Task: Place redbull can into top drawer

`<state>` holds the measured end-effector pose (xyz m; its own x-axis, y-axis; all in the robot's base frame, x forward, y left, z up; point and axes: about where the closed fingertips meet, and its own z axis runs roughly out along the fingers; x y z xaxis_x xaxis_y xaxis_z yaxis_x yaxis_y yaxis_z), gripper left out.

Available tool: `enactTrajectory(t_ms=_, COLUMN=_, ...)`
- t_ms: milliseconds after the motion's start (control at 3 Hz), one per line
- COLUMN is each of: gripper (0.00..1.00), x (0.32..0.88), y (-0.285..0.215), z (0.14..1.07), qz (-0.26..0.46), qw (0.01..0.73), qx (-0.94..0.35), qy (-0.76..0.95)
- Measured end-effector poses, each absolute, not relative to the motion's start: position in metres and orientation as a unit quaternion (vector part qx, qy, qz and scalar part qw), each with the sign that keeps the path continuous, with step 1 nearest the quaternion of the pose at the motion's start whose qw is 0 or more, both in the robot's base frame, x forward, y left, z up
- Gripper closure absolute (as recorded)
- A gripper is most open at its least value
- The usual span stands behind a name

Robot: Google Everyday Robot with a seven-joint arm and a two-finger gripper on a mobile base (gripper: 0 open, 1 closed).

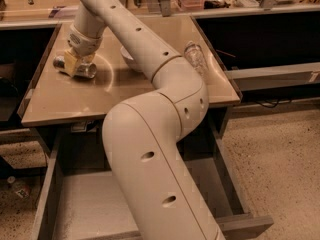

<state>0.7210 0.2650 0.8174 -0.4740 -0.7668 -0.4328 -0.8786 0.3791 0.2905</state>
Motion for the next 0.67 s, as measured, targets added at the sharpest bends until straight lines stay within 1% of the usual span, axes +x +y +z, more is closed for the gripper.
enactTrajectory(t_ms=333, gripper=0.87, x=0.721, y=0.265, z=0.8174, qz=0.246, qw=0.114, qx=-0.5, qy=0.823)
enactTrajectory(t_ms=667, gripper=1.0, x=0.721, y=0.265, z=0.8174, qz=0.246, qw=0.114, qx=-0.5, qy=0.823)
